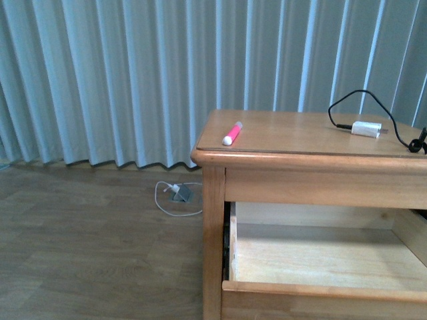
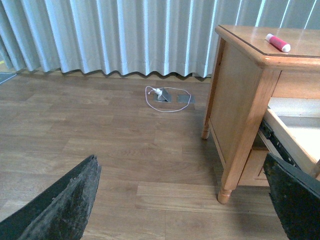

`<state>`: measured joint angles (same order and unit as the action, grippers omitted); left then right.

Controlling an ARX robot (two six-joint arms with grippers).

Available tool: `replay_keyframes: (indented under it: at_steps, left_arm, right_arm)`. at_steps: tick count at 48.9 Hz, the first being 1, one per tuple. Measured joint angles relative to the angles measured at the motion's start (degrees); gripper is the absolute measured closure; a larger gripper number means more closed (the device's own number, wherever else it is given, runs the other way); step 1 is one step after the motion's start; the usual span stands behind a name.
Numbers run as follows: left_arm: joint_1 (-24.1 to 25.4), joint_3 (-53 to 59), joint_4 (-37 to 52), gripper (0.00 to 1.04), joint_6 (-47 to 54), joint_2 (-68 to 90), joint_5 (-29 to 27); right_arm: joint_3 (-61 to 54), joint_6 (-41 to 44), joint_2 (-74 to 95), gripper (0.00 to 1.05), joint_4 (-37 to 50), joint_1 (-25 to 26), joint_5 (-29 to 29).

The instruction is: Place pink marker in drawer with both arms

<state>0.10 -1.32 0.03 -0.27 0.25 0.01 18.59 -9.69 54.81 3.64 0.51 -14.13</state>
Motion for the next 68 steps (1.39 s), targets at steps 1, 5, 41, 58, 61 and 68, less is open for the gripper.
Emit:
replay_keyframes:
  at_steps: [1,5,41,58,61,68]
  left_arm:
    - [0.0,0.0,0.0,0.06,0.0,0.0,0.0]
    - [0.0,0.0,0.0,0.06,0.0,0.0,0.0]
    - [0.0,0.0,0.0,0.06,0.0,0.0,0.0]
    - [-11.65,-3.82,1.16,0.06,-3.54,12.09,-20.92]
    - [-12.5,-7.43,3.65,0.06,-3.32,17.05,-19.8]
    - [-10.45,-18.6,7.28,0.06,-1.31,29.31,-12.55]
  right_arm:
    - [0.33,0.42,-1.66,0.08,-1.9,0.72,-0.57]
    - [1.9,2.36,-6.86,0.08,-8.07,3.28,-3.23]
    - [6.75,5.92,-23.69,0.08,-26.43,12.22,-13.77]
    - [6.73,5.81,-23.69,0.08,-26.43,12.22,-13.77]
    - [6.73,5.79,-23.69,0.08,-26.43,12.22,-13.77]
    - [6.73,5.79,-23.69,0.08,-26.43,12.22,-13.77]
